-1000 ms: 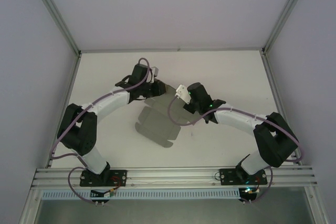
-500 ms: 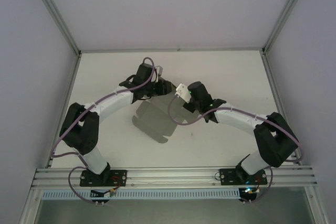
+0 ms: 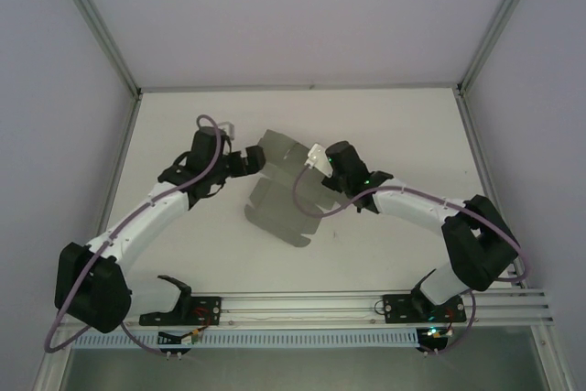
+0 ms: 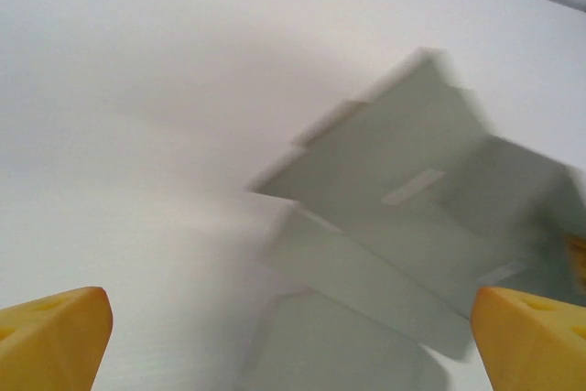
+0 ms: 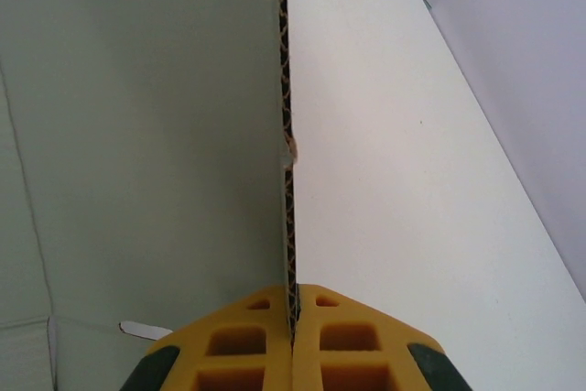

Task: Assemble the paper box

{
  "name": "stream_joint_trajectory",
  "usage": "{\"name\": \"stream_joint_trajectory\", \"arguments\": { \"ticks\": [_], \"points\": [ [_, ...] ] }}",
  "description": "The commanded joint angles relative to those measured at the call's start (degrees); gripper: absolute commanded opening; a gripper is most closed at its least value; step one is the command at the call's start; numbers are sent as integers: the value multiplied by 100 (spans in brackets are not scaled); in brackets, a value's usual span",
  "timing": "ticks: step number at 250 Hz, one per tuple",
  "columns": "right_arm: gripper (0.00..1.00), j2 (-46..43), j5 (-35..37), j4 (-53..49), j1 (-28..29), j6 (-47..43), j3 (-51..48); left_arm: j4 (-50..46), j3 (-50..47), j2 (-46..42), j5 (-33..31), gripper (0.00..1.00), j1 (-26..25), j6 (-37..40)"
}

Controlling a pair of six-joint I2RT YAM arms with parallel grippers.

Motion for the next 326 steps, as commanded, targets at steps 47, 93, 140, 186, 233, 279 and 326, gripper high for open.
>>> {"name": "stream_joint_trajectory", "arguments": {
  "ticks": [47,93,140,186,233,279,326],
  "points": [
    [0,14,-278,-321,31,320,352,601,-304,728,613,100,309,151],
    [0,-69,-459,-372,34,490,375,-180,231,1519,-879,100,402,288],
    [0,-126,-693,-455,30,613,337,14,297,1790,-733,100,406,238],
    [0,-58,-685,-500,31,653,358,676,259,1948,128,100,379,535],
    [0,-20,-689,-497,29,708,358,1278,-289,1437,632,100,346,679],
    [0,-28,-654,-590,33,674,390,1714,-744,967,1266,87,460,558],
    [0,-73,-919,-636,26,711,384,2195,-793,1129,2370,64,719,411]
  ]
}}
